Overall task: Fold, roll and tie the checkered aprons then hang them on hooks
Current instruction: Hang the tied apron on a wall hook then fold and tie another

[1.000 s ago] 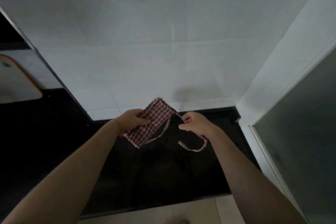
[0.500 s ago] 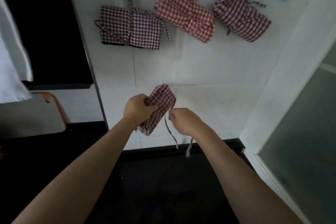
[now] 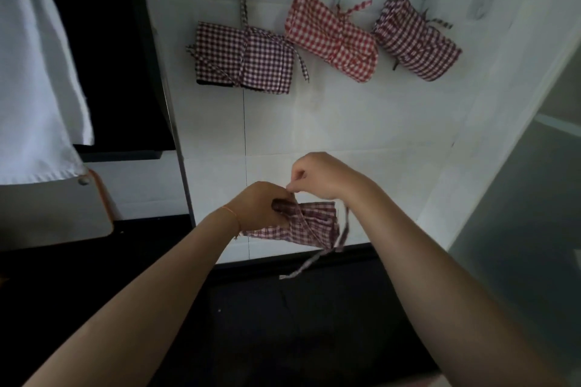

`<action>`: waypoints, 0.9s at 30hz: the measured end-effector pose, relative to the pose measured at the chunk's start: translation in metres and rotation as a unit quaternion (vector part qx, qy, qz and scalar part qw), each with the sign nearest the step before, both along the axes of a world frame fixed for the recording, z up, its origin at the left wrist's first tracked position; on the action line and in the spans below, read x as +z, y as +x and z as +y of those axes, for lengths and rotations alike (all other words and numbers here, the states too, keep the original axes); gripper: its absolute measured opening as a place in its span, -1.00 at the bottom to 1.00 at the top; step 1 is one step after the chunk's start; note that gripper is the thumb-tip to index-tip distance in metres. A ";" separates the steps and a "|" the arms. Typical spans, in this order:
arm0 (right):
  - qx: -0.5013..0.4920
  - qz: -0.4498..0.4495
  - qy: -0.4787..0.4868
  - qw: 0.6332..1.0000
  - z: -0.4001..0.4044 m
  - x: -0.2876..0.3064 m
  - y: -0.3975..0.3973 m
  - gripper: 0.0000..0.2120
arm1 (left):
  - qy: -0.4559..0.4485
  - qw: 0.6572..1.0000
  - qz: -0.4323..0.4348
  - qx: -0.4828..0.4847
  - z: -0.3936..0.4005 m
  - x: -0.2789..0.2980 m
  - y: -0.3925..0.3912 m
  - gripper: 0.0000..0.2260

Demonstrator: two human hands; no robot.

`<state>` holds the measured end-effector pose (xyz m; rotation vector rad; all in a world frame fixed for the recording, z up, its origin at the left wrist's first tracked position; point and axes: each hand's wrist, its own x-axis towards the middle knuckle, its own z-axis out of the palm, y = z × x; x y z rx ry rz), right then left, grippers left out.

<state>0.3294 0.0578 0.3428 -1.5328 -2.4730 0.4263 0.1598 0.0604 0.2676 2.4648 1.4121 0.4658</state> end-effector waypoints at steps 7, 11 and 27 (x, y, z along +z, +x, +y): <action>-0.089 0.270 -0.186 0.940 0.014 -0.035 0.044 -0.75 | -0.183 0.927 -0.324 -0.051 -0.015 0.017 -0.017 -0.75; -0.056 0.277 -0.283 0.917 0.012 -0.072 0.044 -0.62 | -0.196 0.868 -0.451 -0.060 -0.017 0.014 -0.016 -0.82; -0.160 0.482 -0.231 0.830 0.005 -0.070 0.036 -0.75 | -0.182 0.848 -0.450 0.213 -0.003 -0.013 -0.032 -0.54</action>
